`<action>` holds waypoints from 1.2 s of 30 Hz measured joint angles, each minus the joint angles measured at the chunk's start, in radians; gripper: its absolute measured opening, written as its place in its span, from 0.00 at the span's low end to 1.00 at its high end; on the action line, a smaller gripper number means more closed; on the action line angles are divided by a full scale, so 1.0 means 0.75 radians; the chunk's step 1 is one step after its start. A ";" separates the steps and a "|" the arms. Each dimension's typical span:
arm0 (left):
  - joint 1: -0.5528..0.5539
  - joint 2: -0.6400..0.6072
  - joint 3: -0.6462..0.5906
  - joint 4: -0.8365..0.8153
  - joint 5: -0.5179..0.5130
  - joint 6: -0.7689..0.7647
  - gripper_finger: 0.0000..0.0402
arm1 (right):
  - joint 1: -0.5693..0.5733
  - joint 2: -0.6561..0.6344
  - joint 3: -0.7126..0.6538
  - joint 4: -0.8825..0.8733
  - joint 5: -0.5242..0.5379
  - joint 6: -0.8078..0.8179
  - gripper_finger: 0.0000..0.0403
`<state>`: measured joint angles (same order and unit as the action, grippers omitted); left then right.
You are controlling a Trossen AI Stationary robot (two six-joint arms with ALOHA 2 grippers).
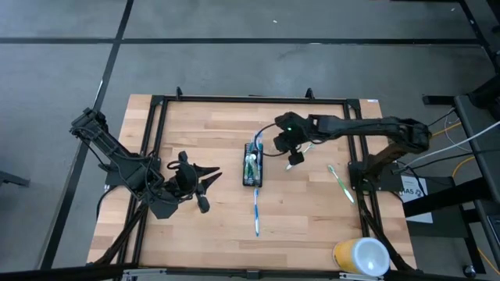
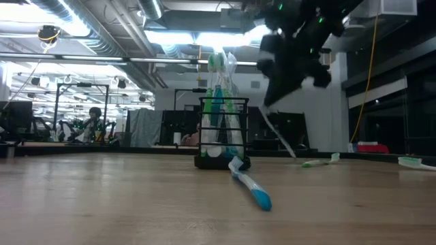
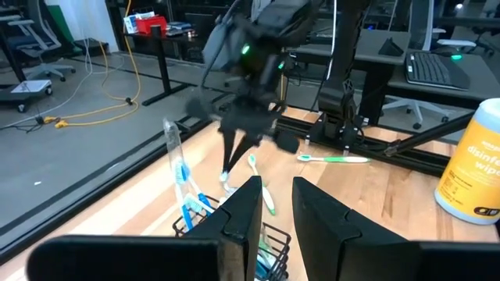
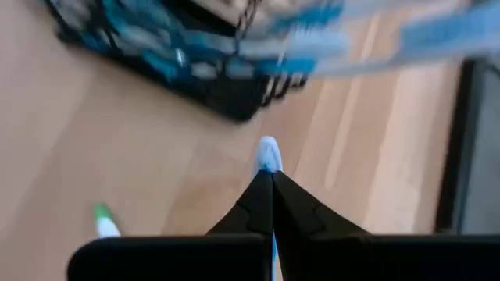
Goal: Pick & Place toothbrushing station
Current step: Put the blue toothbrush into the black organizer
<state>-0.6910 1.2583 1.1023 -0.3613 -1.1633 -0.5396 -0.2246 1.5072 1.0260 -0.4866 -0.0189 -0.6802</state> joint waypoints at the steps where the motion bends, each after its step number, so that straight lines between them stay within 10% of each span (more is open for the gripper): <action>1: 0.000 0.000 0.000 0.000 -0.001 0.000 0.17 | 0.012 -0.026 0.000 0.011 -0.001 0.026 0.00; 18: -0.003 0.000 0.000 0.035 0.007 0.005 0.17 | 0.176 -0.231 0.001 0.451 0.124 0.313 0.00; 36: -0.004 0.000 0.000 0.065 0.052 -0.009 0.17 | 0.627 -0.283 -0.006 -0.323 -0.030 0.926 0.04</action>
<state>-0.6941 1.2583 1.1023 -0.3126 -1.1244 -0.5462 0.2457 1.2953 1.0217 -0.7288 -0.0412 0.0140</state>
